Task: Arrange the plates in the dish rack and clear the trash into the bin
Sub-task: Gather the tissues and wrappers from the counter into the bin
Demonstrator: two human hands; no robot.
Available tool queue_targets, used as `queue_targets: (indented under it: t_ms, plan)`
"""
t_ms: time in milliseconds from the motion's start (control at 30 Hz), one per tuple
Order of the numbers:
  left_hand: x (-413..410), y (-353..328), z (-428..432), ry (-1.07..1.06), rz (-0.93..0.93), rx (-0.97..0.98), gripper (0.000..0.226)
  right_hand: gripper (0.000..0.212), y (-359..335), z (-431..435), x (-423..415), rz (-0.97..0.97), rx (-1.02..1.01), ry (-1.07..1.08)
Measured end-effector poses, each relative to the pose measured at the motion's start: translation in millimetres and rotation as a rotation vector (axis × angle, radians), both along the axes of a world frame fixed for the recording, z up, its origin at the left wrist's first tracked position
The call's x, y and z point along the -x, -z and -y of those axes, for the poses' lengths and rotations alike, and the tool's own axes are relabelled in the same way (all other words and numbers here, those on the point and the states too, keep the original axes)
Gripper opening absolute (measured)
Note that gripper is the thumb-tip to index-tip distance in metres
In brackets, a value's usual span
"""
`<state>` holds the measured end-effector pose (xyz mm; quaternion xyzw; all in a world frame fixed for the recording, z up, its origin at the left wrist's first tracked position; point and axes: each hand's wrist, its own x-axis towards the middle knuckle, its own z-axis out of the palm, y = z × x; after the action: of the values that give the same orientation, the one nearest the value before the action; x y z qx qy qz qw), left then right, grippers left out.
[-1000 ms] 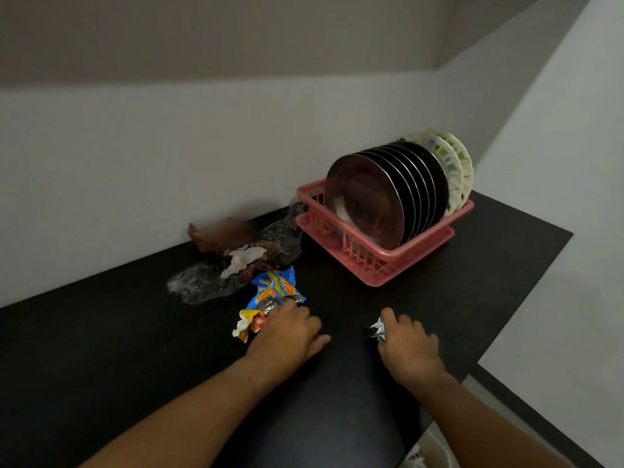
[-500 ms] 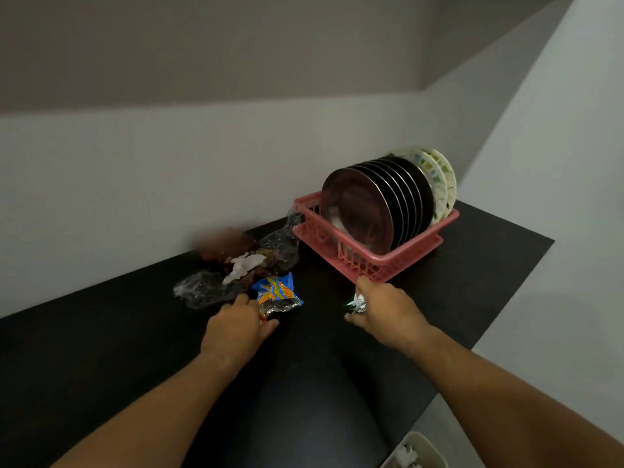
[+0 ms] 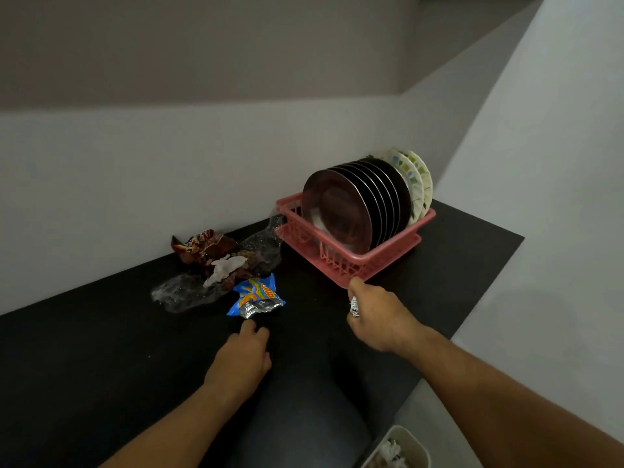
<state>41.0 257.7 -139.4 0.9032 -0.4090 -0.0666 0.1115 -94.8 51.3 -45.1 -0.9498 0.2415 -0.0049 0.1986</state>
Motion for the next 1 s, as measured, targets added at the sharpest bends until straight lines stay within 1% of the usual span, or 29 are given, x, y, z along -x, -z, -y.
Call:
queue_targets:
  t_ms: [100,167,233,300,367,467,567,633,667,733,800,900,1000]
  plan:
    - [9.0,-11.9,13.4,0.045,-0.005,-0.01,0.036,0.033,-2.0,7.9,12.2,-0.005,-0.016,-0.02]
    - [16.0,-22.4,25.7,0.055,0.011,0.036,0.035,0.035,-4.3,15.6,20.2,0.007,-0.06,-0.022]
    - [25.8,-35.1,40.3,0.078,0.019,0.085,0.035,0.043,-6.0,24.8,28.9,0.021,-0.104,-0.019]
    - [39.4,-47.9,56.4,0.104,0.035,0.109,0.027,0.047,-7.1,34.6,39.5,0.047,-0.117,-0.016]
    - [56.0,-58.6,73.6,0.099,0.061,0.113,0.018,0.04,-7.4,46.3,53.3,0.07,-0.109,0.001]
    - [87.6,-67.2,101.7,0.078,0.057,0.148,0.011,0.026,-3.3,69.8,81.8,0.1,-0.083,0.03]
    - [127.5,-70.1,133.2,0.065,-0.01,0.207,0.006,0.022,5.7,98.0,119.3,0.127,-0.114,0.054]
    - [155.5,-67.7,155.5,0.078,-0.066,0.213,0.01,0.022,16.5,118.0,146.0,0.142,-0.148,0.066]
    - [168.3,-64.8,165.8,0.084,-0.093,0.213,0.009,0.026,23.1,126.9,158.4,0.149,-0.165,0.074]
    - [191.5,-56.3,185.2,0.086,-0.138,0.226,0.008,0.042,36.9,142.7,181.2,0.172,-0.207,0.09]
    - [209.5,-44.7,201.6,0.073,-0.178,0.253,0.016,0.051,53.1,157.6,198.6,0.213,-0.27,0.092]
    - [233.3,-19.7,217.0,0.059,-0.241,0.277,0.025,0.046,76.8,177.0,218.5,0.181,-0.367,0.106]
    - [256.7,16.8,218.1,0.112,-0.296,0.213,0.024,0.033,108.3,188.0,235.4,0.074,-0.553,0.153]
